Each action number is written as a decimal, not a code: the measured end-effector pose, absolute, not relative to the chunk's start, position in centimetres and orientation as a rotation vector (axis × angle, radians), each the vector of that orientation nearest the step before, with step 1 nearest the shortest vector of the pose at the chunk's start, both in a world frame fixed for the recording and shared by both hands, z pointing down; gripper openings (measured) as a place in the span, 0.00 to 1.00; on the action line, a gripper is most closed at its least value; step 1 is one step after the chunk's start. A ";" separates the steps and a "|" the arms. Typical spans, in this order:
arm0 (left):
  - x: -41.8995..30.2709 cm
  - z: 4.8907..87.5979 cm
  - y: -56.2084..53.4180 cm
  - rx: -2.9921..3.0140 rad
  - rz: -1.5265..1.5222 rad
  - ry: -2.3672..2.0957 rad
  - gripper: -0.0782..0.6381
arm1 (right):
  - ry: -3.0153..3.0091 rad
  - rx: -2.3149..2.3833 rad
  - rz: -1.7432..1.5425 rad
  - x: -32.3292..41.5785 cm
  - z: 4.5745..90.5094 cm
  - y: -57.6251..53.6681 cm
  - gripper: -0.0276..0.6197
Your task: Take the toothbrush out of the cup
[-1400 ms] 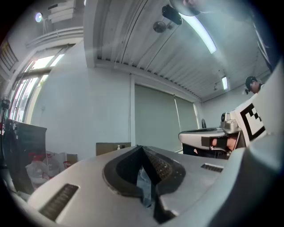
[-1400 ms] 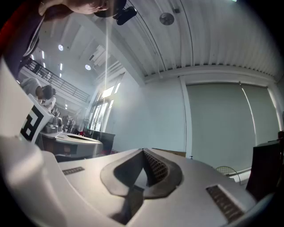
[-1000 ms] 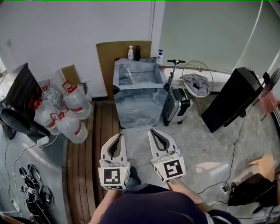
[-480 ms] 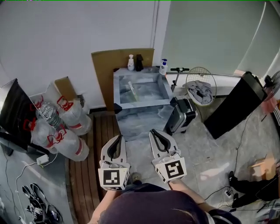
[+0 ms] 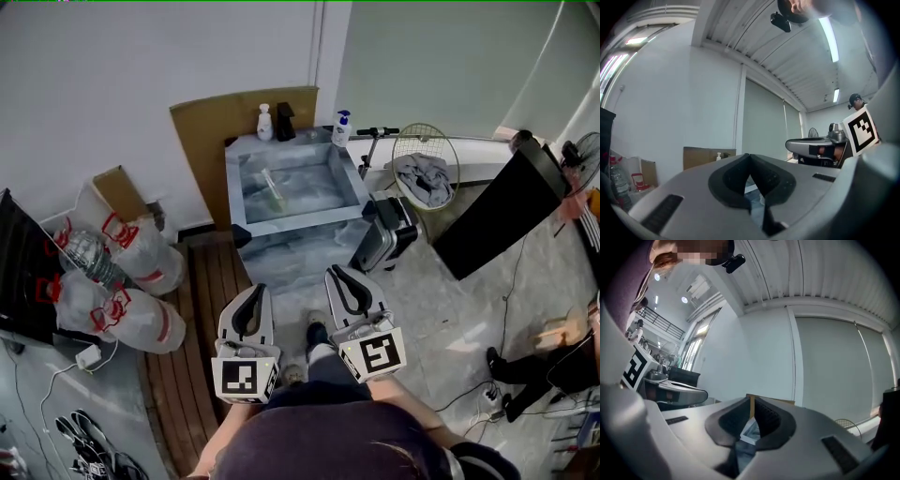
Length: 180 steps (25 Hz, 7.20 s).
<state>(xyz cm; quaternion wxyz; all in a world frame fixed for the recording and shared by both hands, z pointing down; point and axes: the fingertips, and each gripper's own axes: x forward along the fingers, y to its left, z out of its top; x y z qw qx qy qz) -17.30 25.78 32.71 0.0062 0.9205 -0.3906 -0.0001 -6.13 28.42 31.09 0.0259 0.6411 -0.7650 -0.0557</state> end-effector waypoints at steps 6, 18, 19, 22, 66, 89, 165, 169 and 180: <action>-15.3 32.8 20.0 2.891 0.009 -1.259 0.14 | -2.411 1.917 -0.205 -4.9 31.5 22.1 0.09; -11.5 32.6 3.9 2.815 0.022 -1.454 0.14 | -2.515 1.734 -0.195 0.2 33.4 3.4 0.09; -11.0 32.7 2.7 2.810 0.028 -1.472 0.14 | -2.530 1.710 -0.200 0.6 33.7 1.9 0.09; -9.6 32.6 -0.7 2.764 -0.013 -1.528 0.14 | -2.571 1.635 -0.200 1.6 34.4 -1.8 0.09; -7.9 44.5 -16.6 2.585 0.471 -1.375 0.14 | -2.340 0.891 0.335 0.3 61.4 -18.2 0.09; -10.8 45.8 -17.1 2.481 0.485 -1.428 0.14 | -2.274 0.856 0.589 0.0 64.9 -20.0 0.11; -9.1 46.1 -17.4 2.537 0.476 -1.319 0.14 | -1.479 1.571 1.539 18.9 76.1 -14.4 0.11; -9.0 46.1 -17.1 2.540 0.472 -1.312 0.14 | -1.513 1.618 1.517 18.7 74.8 -14.4 0.11; -7.4 45.7 -16.5 2.578 0.455 -1.266 0.14 | -1.810 1.652 1.213 16.5 66.6 -15.2 0.11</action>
